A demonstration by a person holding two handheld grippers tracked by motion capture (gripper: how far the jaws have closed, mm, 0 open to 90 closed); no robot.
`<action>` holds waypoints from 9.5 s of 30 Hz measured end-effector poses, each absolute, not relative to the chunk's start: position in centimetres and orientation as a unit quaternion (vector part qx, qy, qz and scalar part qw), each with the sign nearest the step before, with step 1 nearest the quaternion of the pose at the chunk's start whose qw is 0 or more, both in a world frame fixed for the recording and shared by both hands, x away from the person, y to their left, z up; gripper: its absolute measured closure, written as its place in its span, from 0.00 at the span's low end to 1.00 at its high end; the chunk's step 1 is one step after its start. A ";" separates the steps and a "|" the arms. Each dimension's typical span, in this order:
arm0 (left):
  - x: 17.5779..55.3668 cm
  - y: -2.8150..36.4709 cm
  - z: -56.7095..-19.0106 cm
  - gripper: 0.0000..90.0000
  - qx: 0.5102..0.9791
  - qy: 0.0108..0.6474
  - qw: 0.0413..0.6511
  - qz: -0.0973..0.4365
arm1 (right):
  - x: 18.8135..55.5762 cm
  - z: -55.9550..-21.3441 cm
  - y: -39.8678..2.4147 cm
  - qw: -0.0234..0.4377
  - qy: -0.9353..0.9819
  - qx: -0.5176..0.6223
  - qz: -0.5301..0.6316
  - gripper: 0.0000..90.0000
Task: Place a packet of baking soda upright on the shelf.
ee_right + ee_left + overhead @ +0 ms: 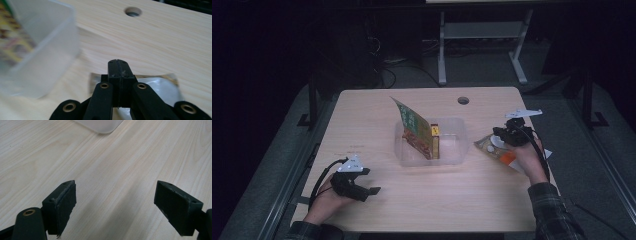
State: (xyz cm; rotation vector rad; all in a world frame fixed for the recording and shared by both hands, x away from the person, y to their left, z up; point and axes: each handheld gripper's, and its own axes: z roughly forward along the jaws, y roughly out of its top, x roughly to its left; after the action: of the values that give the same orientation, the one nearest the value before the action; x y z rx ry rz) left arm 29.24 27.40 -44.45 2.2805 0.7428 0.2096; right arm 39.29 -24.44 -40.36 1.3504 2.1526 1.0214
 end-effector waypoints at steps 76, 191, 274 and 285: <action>29.2 27.4 -44.6 0.19 0.886 0.286 0.356 0.075 | 34.8 -43.3 -23.1 0.118 0.890 0.358 0.256 1.00; 28.7 20.3 -43.1 0.20 0.891 0.210 0.400 0.034 | 27.2 -41.1 -16.8 0.090 0.870 0.267 0.405 0.61; 31.1 12.8 -38.6 1.00 0.827 0.164 0.536 0.037 | 25.4 -41.4 -21.6 0.064 0.789 0.332 0.514 0.31; 30.9 14.4 -37.5 1.00 0.802 0.191 0.563 0.050 | 26.9 -41.7 -19.4 0.054 0.804 0.296 0.513 0.23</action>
State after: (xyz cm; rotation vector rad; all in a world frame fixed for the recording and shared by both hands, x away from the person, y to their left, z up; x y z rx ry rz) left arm 30.93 14.42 -37.48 1.8888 0.4502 0.1179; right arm 26.88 -19.36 -41.68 0.8989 2.4420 1.5591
